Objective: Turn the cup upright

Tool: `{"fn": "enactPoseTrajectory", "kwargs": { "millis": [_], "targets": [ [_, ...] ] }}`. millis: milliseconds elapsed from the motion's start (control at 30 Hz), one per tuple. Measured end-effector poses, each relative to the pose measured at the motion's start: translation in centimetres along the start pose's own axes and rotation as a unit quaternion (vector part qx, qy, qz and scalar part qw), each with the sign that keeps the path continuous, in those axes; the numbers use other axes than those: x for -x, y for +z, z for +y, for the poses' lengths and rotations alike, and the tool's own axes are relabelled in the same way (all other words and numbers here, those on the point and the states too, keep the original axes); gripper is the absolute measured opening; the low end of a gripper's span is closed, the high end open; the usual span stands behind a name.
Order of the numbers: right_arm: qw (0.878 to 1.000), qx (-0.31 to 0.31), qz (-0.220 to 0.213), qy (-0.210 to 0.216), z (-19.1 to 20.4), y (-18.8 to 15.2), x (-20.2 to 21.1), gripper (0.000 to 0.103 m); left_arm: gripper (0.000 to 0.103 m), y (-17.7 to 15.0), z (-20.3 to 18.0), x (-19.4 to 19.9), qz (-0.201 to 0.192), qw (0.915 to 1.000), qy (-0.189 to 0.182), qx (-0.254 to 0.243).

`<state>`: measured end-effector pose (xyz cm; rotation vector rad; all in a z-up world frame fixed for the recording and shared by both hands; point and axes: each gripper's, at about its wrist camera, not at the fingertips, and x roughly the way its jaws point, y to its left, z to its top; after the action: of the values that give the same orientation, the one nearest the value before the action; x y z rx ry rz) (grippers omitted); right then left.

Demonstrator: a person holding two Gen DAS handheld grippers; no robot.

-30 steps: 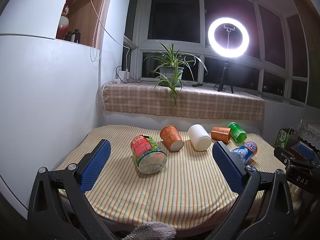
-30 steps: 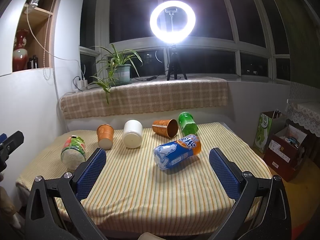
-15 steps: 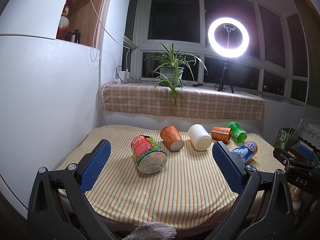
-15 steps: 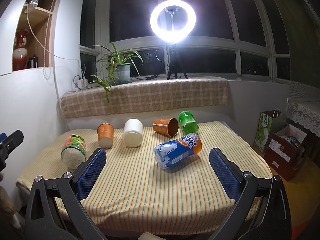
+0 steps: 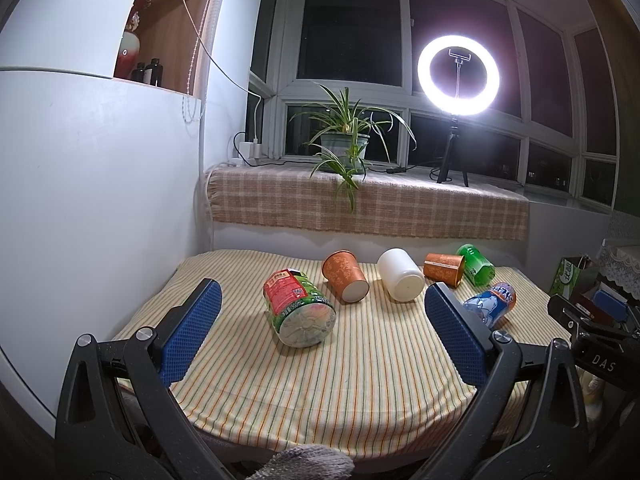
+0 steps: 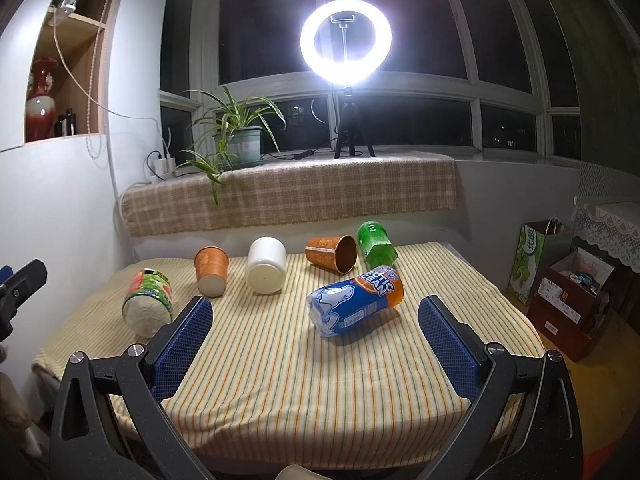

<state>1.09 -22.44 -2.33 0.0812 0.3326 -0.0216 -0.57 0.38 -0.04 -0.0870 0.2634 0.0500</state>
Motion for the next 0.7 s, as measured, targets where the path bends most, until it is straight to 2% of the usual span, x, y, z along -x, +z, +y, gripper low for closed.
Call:
{"fn": "enactPoseTrajectory", "kwargs": {
  "millis": [700],
  "targets": [
    [1.000, 0.001, 0.005, 0.003, 0.21, -0.36, 0.08, 0.103, 0.103, -0.01, 0.05, 0.03, 0.000, 1.0000, 0.000, -0.001]
  ]
}}
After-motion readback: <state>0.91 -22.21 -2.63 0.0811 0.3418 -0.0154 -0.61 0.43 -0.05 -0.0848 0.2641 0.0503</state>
